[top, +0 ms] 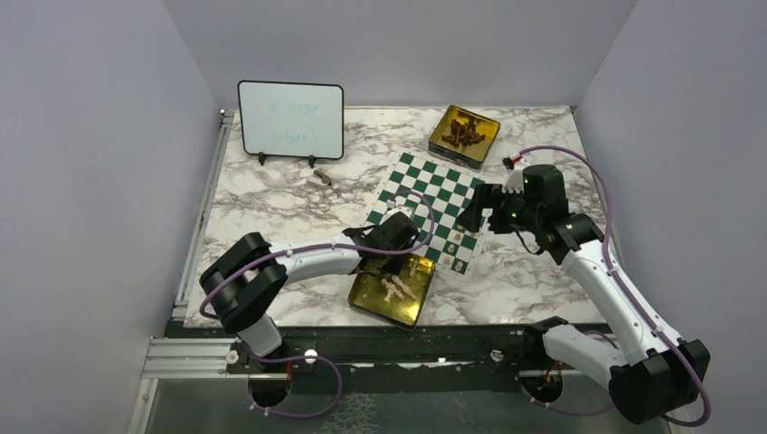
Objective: Set up the chess pieces on the board
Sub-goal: Pick up the chess piece from the storage box.
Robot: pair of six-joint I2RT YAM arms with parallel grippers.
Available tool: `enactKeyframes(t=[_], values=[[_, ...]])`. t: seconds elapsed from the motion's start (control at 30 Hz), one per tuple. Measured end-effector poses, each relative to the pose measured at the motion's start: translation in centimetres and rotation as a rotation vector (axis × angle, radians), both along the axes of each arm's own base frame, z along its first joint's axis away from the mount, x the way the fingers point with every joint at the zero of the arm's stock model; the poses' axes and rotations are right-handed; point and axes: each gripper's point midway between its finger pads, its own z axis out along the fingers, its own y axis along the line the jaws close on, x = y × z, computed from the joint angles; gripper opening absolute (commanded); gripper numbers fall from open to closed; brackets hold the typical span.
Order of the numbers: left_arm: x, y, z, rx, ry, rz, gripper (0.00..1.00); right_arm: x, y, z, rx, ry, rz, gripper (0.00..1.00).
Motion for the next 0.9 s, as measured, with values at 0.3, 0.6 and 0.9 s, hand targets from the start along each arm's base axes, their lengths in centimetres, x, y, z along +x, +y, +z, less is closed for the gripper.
enactKeyframes(t=[0.3, 0.6, 0.9], values=[[-0.2, 0.2, -0.2, 0.015, 0.002, -0.013, 0.32, 0.0, 0.0, 0.0, 0.000, 0.000, 0.000, 1.00], [-0.5, 0.7, -0.7, 0.032, 0.007, -0.023, 0.19, -0.1, 0.1, 0.5, 0.016, -0.017, 0.003, 1.00], [-0.6, 0.0, 3.1, -0.048, -0.086, -0.118, 0.18, -0.8, 1.1, 0.0, 0.069, 0.017, 0.033, 0.86]])
